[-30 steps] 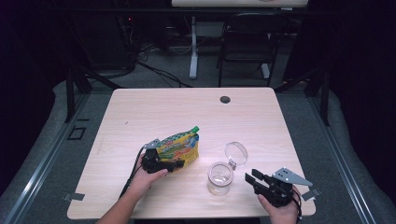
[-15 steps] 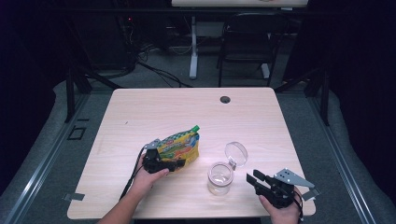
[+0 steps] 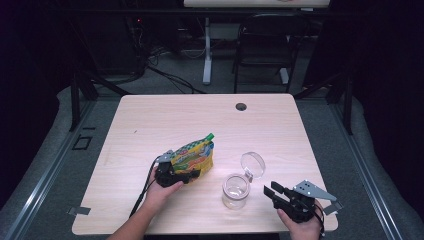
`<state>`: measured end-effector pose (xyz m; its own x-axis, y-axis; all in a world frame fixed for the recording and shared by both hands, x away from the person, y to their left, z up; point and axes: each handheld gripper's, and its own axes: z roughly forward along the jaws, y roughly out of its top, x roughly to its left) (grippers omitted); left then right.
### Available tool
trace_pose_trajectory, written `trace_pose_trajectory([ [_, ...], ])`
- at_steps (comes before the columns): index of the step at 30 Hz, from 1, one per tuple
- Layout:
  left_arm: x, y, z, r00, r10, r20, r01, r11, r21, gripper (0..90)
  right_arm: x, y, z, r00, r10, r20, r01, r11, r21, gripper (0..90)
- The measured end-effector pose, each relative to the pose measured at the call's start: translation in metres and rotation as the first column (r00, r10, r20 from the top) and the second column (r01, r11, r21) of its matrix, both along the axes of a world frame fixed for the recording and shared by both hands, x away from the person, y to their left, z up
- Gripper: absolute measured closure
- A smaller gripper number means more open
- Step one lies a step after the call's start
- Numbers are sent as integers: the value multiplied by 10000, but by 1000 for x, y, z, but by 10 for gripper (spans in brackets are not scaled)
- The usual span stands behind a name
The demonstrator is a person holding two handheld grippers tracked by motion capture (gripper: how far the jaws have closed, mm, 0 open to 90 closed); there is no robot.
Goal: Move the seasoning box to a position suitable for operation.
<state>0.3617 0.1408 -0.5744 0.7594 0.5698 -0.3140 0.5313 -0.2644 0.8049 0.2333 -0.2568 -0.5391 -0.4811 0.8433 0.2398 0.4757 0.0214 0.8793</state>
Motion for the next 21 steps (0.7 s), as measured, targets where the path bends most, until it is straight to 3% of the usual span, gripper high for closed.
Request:
trace_pose_trajectory([
  [11, -2, -1, 0, 9993, 282, 239, -281, 9996, -52, 608, 0, 1, 0, 10000, -19, 12, 19, 10000, 9, 614],
  [21, -3, -2, 1, 9988, 283, 409, -290, 9994, 163, 627, 0, 0, 0, 10000, -39, 37, 39, 10000, 41, 614],
])
